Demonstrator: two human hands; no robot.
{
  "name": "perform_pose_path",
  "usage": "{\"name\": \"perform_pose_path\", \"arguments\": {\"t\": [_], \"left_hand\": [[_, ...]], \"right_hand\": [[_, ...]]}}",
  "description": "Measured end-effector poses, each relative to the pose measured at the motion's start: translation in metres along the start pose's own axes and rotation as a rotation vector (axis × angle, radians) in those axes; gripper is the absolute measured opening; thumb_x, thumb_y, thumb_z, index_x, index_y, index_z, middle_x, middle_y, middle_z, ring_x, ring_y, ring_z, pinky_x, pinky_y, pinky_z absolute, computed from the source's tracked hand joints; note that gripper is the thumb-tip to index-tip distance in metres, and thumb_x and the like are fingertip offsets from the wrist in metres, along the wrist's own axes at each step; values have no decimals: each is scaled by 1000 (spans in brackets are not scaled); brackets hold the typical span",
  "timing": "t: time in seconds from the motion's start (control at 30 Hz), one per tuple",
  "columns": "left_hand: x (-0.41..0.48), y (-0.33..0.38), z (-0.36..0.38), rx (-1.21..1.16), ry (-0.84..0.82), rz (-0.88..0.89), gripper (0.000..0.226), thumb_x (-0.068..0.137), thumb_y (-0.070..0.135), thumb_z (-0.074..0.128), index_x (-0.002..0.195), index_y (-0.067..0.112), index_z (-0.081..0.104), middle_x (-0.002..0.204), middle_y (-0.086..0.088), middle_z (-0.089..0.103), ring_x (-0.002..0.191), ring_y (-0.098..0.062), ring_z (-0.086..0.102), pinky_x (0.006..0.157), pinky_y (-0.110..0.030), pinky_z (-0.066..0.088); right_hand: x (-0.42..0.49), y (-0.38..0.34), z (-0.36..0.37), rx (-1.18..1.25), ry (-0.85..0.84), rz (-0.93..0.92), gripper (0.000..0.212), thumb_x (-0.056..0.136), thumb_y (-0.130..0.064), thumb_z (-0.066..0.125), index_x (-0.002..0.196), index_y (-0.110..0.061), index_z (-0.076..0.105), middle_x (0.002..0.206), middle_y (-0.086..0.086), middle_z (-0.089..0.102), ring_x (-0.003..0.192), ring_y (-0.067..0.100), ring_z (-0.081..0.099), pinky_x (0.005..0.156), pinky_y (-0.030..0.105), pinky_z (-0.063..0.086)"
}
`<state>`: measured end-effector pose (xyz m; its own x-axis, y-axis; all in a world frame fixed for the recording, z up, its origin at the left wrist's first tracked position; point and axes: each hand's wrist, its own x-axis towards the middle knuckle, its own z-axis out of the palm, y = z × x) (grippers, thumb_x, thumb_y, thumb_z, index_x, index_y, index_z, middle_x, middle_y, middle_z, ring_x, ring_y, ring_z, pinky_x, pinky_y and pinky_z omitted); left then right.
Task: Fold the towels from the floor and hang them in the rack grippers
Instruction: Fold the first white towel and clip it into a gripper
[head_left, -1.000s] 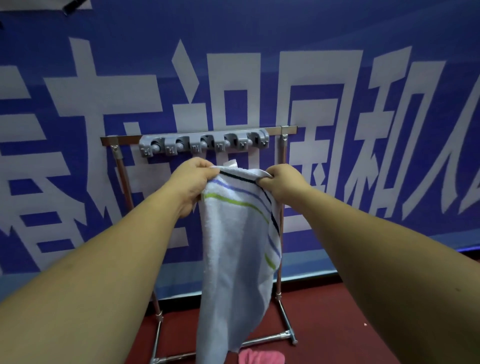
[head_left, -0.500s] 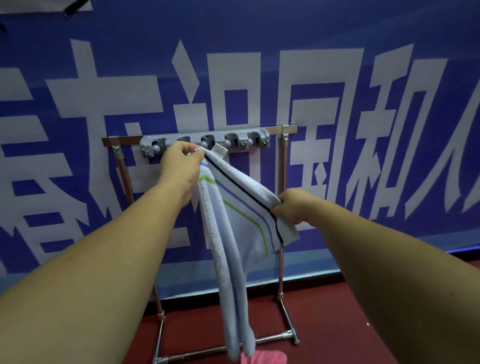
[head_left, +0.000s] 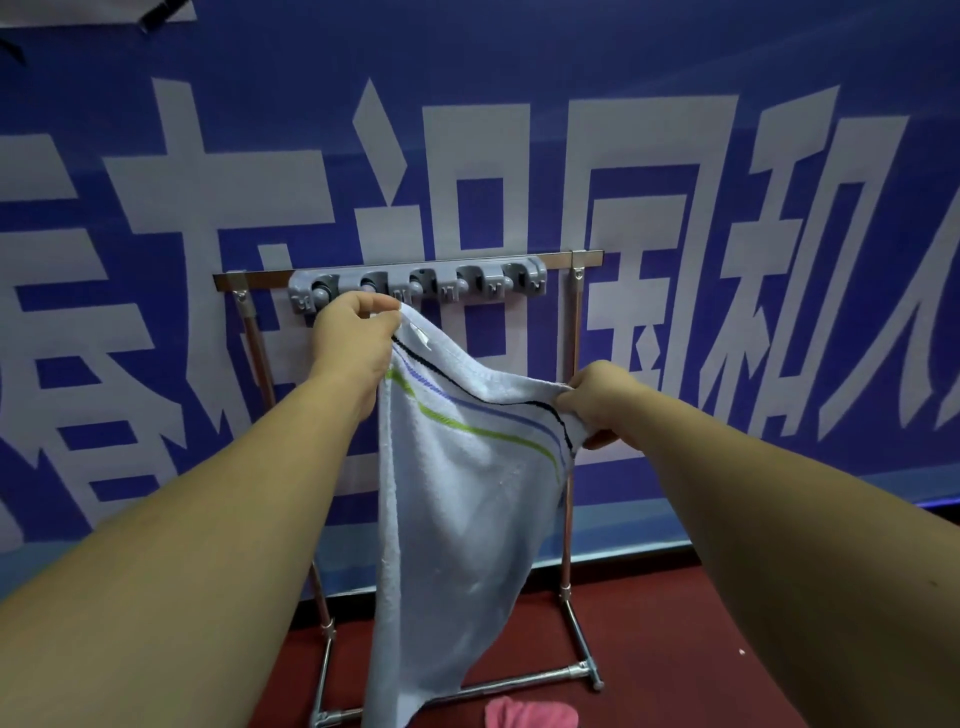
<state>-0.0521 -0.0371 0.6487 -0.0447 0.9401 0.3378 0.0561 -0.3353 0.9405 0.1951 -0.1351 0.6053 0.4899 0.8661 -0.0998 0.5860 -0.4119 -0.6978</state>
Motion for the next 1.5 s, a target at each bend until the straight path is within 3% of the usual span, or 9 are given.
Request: {"name": "perform_pose_path", "arguments": {"t": [0.17,0.3,0.43,0.57,0.73,0.83,1.03,1.3,1.5], "left_hand": [[-2,-7,-2,9,-32,0,18,97,6,70,94,23,74,109,-7,74,92,-21,69,73,-32,60],[-9,-14,-3,2,-81,-32,16,96,4,72,94,19,74,102,-3,75,95,-16,70,79,-28,56],[-15,-19,-2,-7,-134,-49,17,94,3,73,95,20,74,100,-3,76,91,-17,71,76,-28,59],[-21,-21,-1,-7,-165,-106,26,84,13,74,105,29,71,108,-11,77,100,-38,76,86,-58,65],[-27,-24,10,-51,-263,-130,11,98,5,70,105,13,67,109,-16,77,96,-31,78,84,-47,66],[-29,-23,12,-81,-324,-135,8,100,5,68,105,11,67,104,-15,77,85,-24,77,79,-40,66],[-33,-21,9,-177,-392,-181,13,103,5,67,116,4,65,107,-19,77,88,-27,78,83,-42,67],[-33,-24,6,-329,-413,-224,9,98,3,72,104,9,68,107,-19,80,94,-30,79,97,-50,62],[-34,-21,1,-387,-441,-239,8,99,3,70,105,7,68,116,-24,77,101,-33,78,91,-46,64]], "right_hand": [[-5,-12,-2,228,-27,-20,17,98,-18,73,112,-8,69,104,22,74,88,34,77,74,45,68],[-11,-26,-1,552,-38,-44,25,101,-13,68,125,-19,67,112,16,68,81,30,72,54,32,62],[-17,-39,1,793,-17,-35,23,103,-4,58,117,-15,72,112,19,66,77,32,71,47,31,59],[-27,-44,5,748,-138,-114,17,103,-5,57,114,0,69,90,21,68,59,27,68,55,35,64],[-36,-62,11,741,-323,-184,27,99,3,46,118,4,65,99,26,78,88,36,79,85,45,66],[-40,-63,11,635,-376,-254,16,97,5,61,111,1,67,108,29,77,98,34,77,89,41,65],[-36,-62,15,594,-237,-321,27,102,-10,67,121,8,64,102,22,79,72,25,74,80,41,67],[-34,-69,24,596,-170,-344,31,101,-15,70,119,9,62,85,15,77,60,22,70,70,40,66],[-32,-74,29,618,-106,-347,25,102,-16,69,112,6,65,82,16,75,53,20,65,63,35,64]]}}
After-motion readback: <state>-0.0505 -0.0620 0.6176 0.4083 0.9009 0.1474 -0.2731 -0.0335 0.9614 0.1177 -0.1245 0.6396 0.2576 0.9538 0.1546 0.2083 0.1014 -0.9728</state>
